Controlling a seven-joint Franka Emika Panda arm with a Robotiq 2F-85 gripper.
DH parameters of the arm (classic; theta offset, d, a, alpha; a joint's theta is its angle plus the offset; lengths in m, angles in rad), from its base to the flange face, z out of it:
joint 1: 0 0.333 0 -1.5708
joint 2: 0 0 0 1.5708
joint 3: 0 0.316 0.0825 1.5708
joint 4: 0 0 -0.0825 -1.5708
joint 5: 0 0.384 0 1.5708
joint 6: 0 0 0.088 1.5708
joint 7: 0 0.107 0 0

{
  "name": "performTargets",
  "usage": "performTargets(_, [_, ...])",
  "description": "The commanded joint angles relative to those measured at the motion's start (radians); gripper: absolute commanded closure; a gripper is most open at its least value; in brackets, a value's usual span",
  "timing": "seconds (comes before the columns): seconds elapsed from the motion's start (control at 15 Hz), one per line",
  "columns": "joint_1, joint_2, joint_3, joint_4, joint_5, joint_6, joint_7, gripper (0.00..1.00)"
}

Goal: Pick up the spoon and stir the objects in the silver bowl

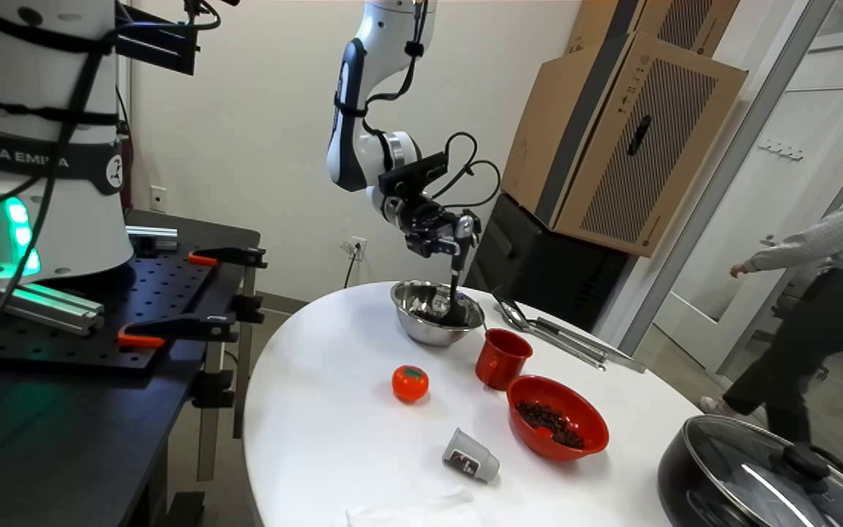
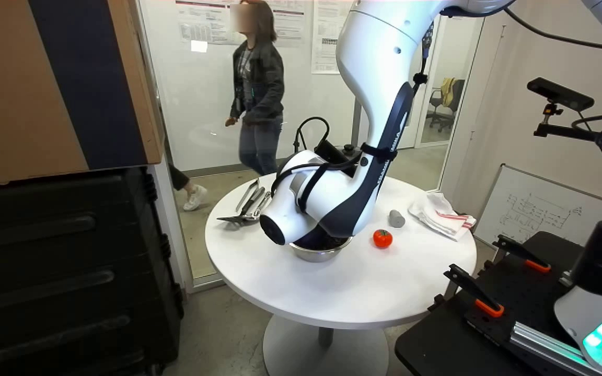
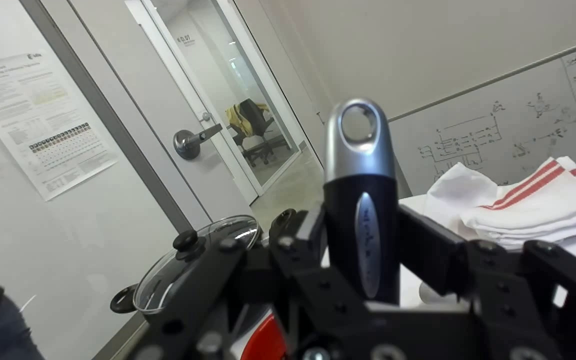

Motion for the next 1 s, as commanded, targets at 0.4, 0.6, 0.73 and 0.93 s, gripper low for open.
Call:
performTargets(0.4, [0.014,-0.028,0.021,-0.046,-0.091,-0.097,-0.027,0.90])
performTargets(0.6, [0.022,-0.031,0.031,-0.071,-0.118,-0.115,-0.044,0.90])
performTargets(0.73, [0.024,-0.039,0.037,-0.096,-0.136,-0.125,-0.061,0.90])
performTargets(0.93, [0.022,-0.057,0.050,-0.137,-0.156,-0.133,-0.078,0.90])
